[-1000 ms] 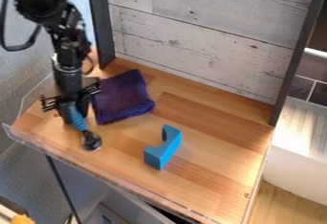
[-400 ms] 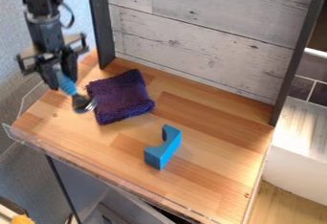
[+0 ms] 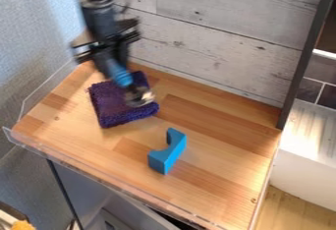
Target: Move the blue spoon to the upper right side of the table
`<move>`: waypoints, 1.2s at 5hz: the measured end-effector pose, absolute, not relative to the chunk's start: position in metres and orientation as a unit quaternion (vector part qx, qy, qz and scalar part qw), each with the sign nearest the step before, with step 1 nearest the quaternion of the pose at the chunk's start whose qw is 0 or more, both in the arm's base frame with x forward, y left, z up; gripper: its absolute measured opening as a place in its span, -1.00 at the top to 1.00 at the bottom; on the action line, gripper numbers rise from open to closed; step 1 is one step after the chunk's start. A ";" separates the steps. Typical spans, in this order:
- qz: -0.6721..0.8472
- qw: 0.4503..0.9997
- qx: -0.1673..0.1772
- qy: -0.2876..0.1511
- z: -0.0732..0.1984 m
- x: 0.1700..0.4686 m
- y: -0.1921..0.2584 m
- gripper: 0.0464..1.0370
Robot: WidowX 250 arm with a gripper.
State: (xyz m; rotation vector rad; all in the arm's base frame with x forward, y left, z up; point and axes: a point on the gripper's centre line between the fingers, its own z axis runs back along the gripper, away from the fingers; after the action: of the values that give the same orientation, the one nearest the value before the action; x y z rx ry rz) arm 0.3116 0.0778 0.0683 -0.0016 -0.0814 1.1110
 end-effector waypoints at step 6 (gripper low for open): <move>0.448 0.892 0.039 -0.040 -0.037 0.399 -0.053 0.30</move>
State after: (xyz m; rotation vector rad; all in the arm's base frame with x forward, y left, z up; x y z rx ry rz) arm 0.3986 -0.0533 -0.0372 0.0803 -0.0839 0.9300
